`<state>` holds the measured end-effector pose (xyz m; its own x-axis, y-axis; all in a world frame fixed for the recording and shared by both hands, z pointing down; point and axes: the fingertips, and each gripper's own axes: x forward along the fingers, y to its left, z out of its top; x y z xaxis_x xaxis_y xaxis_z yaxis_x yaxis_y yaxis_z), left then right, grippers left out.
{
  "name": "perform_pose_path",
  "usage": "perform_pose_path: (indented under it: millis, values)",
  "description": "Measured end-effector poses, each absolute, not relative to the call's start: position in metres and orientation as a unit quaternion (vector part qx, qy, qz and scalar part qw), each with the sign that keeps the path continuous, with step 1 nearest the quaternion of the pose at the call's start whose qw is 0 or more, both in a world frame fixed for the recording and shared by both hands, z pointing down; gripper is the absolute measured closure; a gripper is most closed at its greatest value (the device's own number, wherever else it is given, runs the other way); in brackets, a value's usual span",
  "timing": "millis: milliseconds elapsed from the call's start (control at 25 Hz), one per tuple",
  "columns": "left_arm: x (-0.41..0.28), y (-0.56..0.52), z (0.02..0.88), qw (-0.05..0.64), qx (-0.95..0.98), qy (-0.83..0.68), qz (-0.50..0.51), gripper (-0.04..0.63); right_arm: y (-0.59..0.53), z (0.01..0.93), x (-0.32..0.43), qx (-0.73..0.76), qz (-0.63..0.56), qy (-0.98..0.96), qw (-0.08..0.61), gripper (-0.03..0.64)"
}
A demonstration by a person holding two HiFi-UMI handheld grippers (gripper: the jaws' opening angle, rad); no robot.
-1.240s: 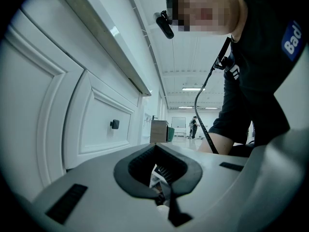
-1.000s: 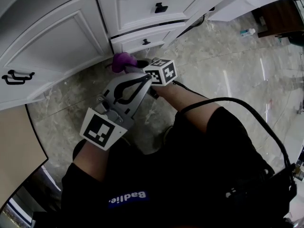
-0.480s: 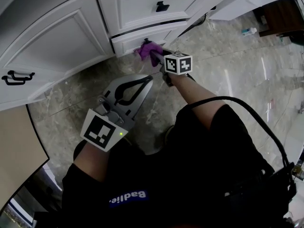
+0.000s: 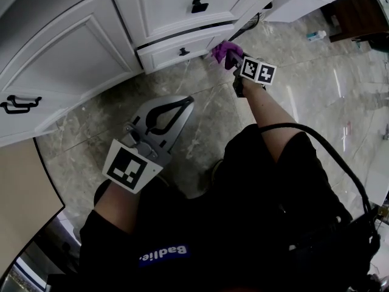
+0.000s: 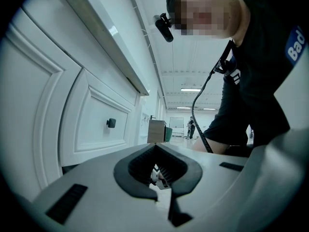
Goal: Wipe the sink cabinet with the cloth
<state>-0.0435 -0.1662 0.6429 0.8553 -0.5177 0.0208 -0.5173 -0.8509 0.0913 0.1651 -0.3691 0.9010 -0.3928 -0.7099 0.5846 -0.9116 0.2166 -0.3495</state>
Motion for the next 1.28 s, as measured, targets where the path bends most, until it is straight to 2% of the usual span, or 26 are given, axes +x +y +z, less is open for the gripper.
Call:
perform_pose_path:
  millis: [200, 520, 680, 960, 1280]
  values:
    - [-0.034, -0.165, 0.649, 0.039, 0.965, -0.260, 0.008, 0.591, -0.368, 0.889, 0.199, 0.557, 0.330, -0.751, 0.134, 0.541]
    - [-0.006, -0.155, 0.641, 0.027, 0.970, -0.241, 0.020, 0.591, -0.328, 0.886, 0.233, 0.570, 0.351, -0.728, 0.150, 0.541]
    - [0.008, -0.144, 0.648, 0.075, 0.964, -0.255, 0.011, 0.591, -0.289, 0.862, 0.242, 0.563, 0.372, -0.721, 0.158, 0.541]
    - [-0.003, -0.126, 0.595, 0.135, 0.931, -0.338, 0.016, 0.591, -0.223, 0.746, 0.189, 0.501, 0.403, -0.753, 0.141, 0.541]
    - [-0.028, -0.096, 0.436, 0.180, 0.914, -0.361, 0.050, 0.591, -0.135, 0.544, 0.097, 0.397, 0.433, -0.799, 0.129, 0.541]
